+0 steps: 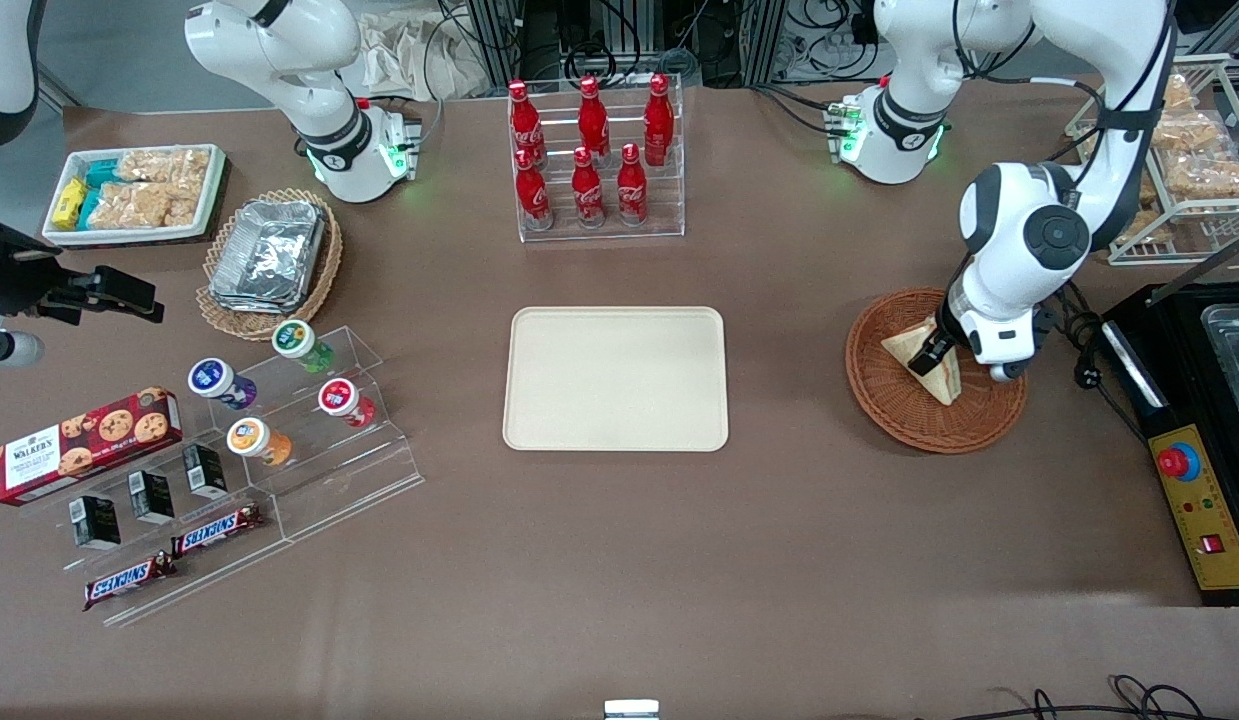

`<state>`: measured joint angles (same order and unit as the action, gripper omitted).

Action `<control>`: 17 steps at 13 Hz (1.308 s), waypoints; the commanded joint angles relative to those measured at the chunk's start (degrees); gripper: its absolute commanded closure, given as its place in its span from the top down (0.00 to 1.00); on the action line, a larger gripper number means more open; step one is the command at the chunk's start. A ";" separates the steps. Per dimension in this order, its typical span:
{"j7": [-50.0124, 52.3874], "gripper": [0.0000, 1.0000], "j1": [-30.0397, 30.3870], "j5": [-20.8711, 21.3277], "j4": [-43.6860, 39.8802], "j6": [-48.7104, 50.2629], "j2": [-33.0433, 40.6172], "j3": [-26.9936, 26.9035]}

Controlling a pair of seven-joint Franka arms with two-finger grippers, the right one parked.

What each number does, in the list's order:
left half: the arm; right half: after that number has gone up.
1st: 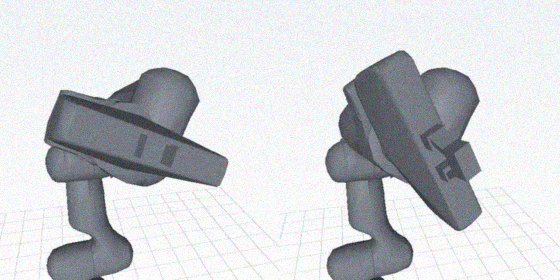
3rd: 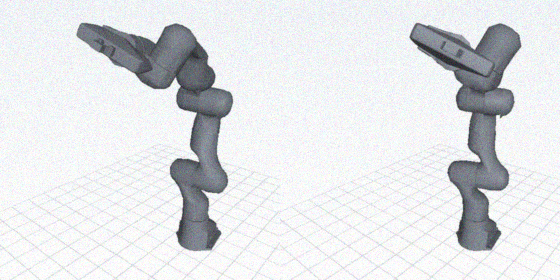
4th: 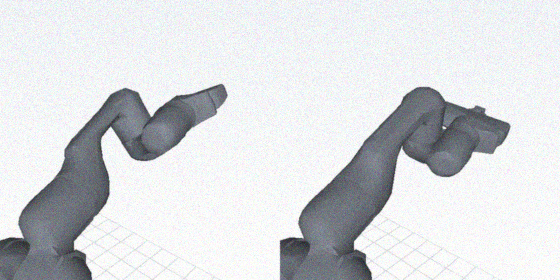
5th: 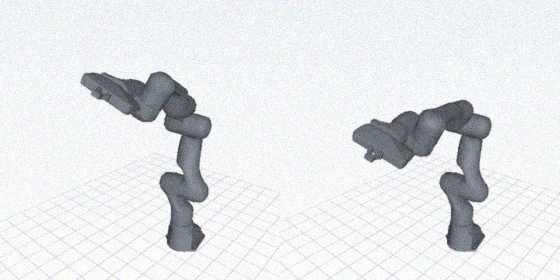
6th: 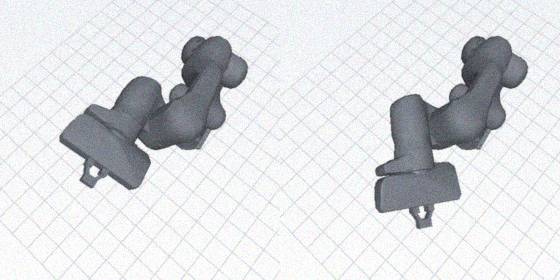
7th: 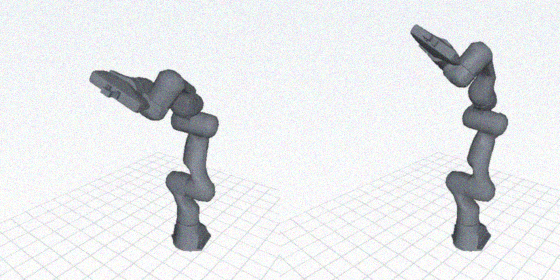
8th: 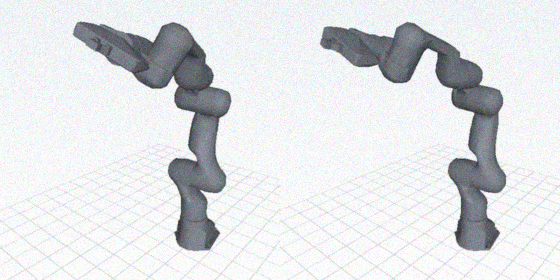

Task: Place sandwich from basket to tray
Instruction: 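Lower the open left gripper over the wrapped sandwich in the wicker basket, then close the left gripper on the sandwich's wrapped edge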

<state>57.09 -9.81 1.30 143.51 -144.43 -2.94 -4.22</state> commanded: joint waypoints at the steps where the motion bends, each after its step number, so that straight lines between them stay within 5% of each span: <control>1: 1.54 0.79 -0.21 1.34 1.95 -4.89 -1.80 0.44; 3: 1.62 0.00 -0.21 1.25 1.59 -4.89 -1.80 0.44; 9: -1.52 0.00 -0.12 1.25 0.19 -2.97 1.09 0.44; 17: -11.55 0.00 -0.12 0.11 -23.06 30.04 2.86 0.52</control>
<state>47.31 -9.94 1.43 128.12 -122.43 0.87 -4.13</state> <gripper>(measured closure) 1.000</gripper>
